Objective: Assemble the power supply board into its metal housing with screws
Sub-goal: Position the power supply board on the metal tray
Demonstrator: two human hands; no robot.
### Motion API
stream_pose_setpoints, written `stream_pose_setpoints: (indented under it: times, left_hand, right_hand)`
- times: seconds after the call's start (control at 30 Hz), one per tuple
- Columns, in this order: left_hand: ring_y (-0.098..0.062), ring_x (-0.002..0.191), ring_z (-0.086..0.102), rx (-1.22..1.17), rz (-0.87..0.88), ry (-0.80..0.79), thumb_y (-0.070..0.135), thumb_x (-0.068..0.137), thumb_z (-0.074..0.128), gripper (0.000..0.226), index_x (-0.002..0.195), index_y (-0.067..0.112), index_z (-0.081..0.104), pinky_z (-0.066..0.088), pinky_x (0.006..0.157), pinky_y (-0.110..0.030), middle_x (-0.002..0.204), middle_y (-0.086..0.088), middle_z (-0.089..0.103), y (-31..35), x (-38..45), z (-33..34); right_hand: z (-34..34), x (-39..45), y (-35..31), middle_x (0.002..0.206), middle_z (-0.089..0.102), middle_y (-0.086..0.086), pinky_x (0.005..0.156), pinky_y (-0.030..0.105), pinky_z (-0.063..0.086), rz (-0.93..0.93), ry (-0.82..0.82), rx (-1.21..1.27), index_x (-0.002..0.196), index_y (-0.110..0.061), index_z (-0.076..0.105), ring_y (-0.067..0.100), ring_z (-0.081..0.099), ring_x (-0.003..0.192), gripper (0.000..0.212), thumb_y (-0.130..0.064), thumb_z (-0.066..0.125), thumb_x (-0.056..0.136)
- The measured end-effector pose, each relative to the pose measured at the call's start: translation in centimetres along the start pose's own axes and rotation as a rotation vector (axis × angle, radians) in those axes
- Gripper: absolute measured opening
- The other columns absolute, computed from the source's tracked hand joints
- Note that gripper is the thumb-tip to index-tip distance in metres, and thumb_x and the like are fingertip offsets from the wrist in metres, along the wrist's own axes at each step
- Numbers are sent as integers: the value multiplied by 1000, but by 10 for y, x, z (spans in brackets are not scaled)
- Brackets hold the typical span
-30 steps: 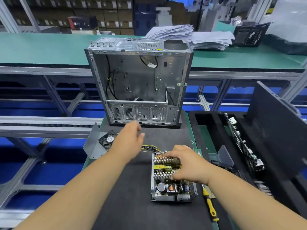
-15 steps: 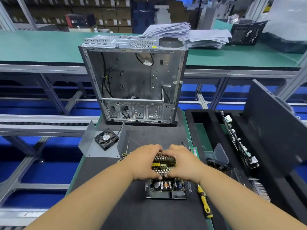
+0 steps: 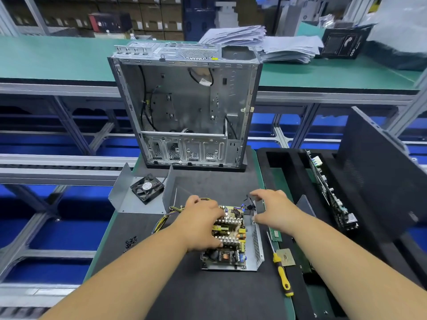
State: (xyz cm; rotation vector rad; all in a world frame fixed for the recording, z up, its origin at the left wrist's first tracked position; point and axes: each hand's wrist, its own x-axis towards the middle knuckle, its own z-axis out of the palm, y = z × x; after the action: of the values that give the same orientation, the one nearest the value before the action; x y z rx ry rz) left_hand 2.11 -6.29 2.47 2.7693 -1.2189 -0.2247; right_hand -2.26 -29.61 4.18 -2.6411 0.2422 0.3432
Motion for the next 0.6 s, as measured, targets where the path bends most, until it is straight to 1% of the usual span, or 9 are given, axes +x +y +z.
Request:
stream_pose_setpoints:
  times: [0.07, 0.13, 0.2, 0.27, 0.3, 0.37, 0.47, 0.53, 0.6]
  left_hand:
    - [-13, 103, 51, -4, 6, 11, 62, 65, 70, 63, 117, 28, 59, 17, 103, -36, 108, 10, 54, 1, -1, -1]
    - [-13, 101, 52, 11, 12, 16, 63, 64, 69, 62, 115, 29, 59, 18, 102, -36, 106, 11, 54, 2, -1, -1]
    - [-13, 99, 52, 35, 18, 21, 65, 64, 68, 61, 113, 30, 59, 18, 102, -37, 104, 11, 54, 3, -1, 0]
    - [-14, 96, 53, 51, 20, 27, 65, 63, 67, 59, 110, 29, 60, 17, 100, -37, 102, 11, 54, 3, 0, 0]
    - [-14, 95, 53, 53, 20, 29, 65, 63, 66, 59, 109, 28, 60, 16, 99, -37, 101, 11, 53, 4, 0, 1]
    - [-15, 94, 54, 55, 23, 34, 64, 63, 66, 58, 108, 28, 60, 16, 98, -37, 100, 10, 53, 4, 1, 1]
    - [-14, 94, 54, 56, 24, 33, 64, 62, 66, 59, 108, 28, 60, 16, 97, -37, 100, 11, 53, 4, 1, 3]
    - [-14, 95, 53, 57, 20, 27, 64, 62, 66, 59, 108, 28, 60, 17, 98, -38, 101, 11, 53, 3, 1, 4]
    - [-14, 93, 53, 56, 18, 36, 63, 62, 66, 57, 106, 29, 60, 19, 98, -39, 99, 11, 53, 3, 1, 3]
  right_hand:
    - [7, 4, -1, 135, 52, -4, 104, 43, 37, -29, 34, -64, 143, -33, 44, 26, 35, 131, 66, -27, 71, 83]
    - [11, 8, -4, 132, 56, -6, 103, 43, 33, -66, 134, -153, 136, -35, 51, 25, 37, 129, 54, -30, 70, 85]
    - [13, 11, -7, 118, 60, -11, 98, 41, 31, -118, 211, -180, 125, -38, 57, 21, 38, 123, 45, -33, 73, 83]
    - [18, 12, -12, 100, 55, -16, 92, 38, 28, -197, 228, -212, 120, -41, 56, 18, 38, 117, 46, -34, 76, 79]
    - [21, 12, -14, 96, 50, -16, 90, 37, 26, -234, 229, -248, 121, -42, 53, 17, 37, 114, 49, -34, 75, 78]
    - [28, 12, -15, 102, 51, -13, 89, 37, 24, -276, 243, -382, 123, -39, 49, 20, 36, 114, 47, -36, 68, 80]
    - [34, 9, -11, 131, 44, -3, 98, 38, 20, -238, 244, -540, 128, -28, 54, 26, 28, 125, 43, -35, 55, 85]
    - [35, 4, -12, 146, 34, -3, 105, 37, 11, -291, 193, -448, 137, -27, 50, 24, 20, 136, 58, -33, 52, 80]
    - [37, -4, -16, 143, 37, -8, 108, 34, 8, -389, 109, -293, 143, -32, 41, 17, 21, 137, 75, -40, 52, 69]
